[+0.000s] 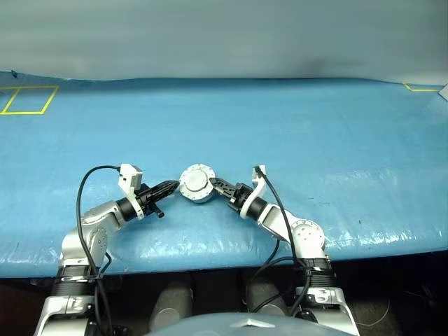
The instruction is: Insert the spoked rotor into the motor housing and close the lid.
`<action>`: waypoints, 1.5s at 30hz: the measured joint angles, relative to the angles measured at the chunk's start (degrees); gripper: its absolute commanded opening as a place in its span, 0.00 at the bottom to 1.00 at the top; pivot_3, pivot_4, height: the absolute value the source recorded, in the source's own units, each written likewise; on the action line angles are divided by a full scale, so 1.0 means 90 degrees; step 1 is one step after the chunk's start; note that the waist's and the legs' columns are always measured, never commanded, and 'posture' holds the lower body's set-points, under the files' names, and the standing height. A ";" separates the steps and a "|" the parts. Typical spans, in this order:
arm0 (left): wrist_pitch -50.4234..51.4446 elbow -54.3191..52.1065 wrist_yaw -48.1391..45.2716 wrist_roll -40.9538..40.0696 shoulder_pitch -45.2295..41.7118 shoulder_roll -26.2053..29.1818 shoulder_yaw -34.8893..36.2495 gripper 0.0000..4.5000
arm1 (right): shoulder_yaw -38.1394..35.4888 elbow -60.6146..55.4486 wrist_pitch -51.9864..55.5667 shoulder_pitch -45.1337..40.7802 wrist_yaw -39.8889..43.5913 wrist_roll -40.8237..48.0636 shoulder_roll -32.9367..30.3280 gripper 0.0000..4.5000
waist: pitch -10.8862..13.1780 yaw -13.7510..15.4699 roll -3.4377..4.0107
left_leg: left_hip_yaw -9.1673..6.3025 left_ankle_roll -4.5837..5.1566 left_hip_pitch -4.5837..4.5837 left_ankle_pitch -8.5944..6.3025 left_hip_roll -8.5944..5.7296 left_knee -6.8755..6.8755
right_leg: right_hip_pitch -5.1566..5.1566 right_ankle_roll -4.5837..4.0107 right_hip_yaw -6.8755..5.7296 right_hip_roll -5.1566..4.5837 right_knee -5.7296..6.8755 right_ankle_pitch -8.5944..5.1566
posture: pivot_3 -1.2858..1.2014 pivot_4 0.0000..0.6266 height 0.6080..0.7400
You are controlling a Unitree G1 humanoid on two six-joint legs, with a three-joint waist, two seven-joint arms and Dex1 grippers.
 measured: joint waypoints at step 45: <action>0.2389 0.0246 0.1157 -0.3540 -0.1035 -0.1870 0.1185 1.00 | 0.0006 -0.1367 0.0300 -0.0428 -0.0614 0.1476 0.0244 0.27 | 0.0005 -0.0131 0.0006 | 0.0047 0.0016 -0.0083 -0.0008 0.0004 0.0051 | -0.0074 0.0036 0.0033 0.0011 0.0000 0.0064 | 0.52 0.24 1.00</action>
